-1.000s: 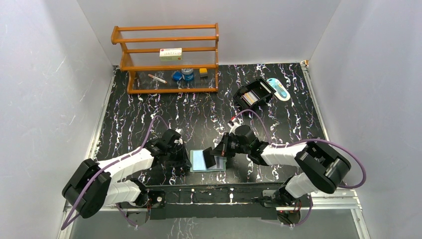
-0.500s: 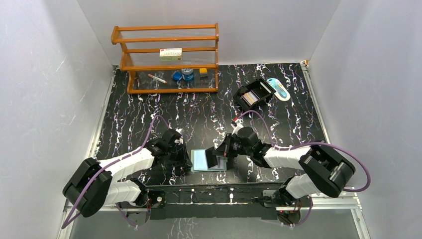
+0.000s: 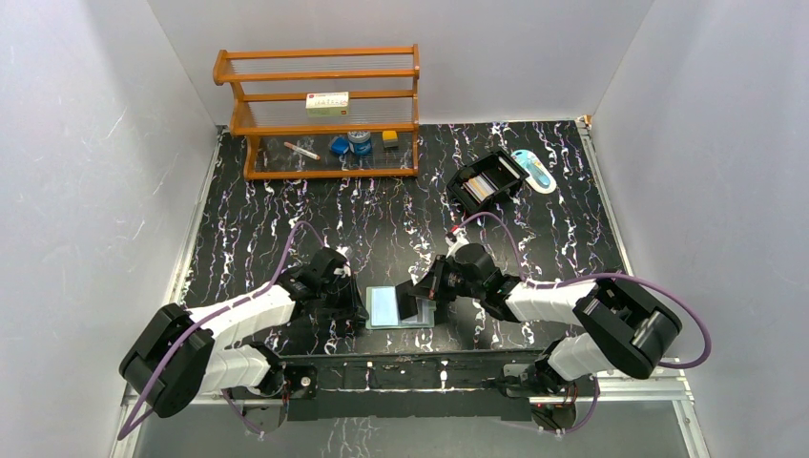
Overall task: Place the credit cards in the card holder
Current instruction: Insert the credit card into the card holder.
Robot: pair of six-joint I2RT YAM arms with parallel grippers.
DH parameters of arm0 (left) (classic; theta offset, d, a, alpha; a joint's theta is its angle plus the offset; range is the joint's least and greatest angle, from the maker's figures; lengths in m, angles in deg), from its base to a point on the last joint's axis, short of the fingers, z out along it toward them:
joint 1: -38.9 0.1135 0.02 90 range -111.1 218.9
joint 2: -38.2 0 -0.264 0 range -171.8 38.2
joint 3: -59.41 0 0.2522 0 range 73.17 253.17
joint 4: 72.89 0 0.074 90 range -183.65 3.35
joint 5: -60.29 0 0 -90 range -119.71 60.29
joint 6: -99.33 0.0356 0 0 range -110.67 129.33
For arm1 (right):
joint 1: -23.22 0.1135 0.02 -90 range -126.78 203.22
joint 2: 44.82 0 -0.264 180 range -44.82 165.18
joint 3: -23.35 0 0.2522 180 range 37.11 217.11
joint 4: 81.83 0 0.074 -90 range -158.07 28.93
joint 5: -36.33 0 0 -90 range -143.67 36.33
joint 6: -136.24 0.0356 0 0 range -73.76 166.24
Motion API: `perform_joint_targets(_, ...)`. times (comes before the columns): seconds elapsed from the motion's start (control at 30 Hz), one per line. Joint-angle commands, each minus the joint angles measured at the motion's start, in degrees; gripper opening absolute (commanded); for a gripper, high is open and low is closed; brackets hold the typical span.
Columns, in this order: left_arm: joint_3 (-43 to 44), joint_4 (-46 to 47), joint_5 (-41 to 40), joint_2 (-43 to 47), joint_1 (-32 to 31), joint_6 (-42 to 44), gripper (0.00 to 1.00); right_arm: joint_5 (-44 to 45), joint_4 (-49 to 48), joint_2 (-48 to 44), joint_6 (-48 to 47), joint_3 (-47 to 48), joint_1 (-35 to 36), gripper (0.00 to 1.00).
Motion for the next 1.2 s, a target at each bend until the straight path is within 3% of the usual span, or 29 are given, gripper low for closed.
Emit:
perform_joint_targets(0.0,-1.2,-0.9,-0.5,0.5,0.2,0.4,0.0,2.0,-0.3,-0.2,0.0,-0.6,0.1,0.0)
perform_joint_targets(0.37,-1.6,-0.9,-0.4,1.5,0.2,0.1,0.0,0.7,-3.3,2.0,1.6,-1.4,0.2,0.0)
perform_joint_targets(1.17,-1.9,-0.5,0.4,1.6,0.1,-0.3,0.0,-3.1,-22.6,9.9,7.8,-6.7,0.2,0.0)
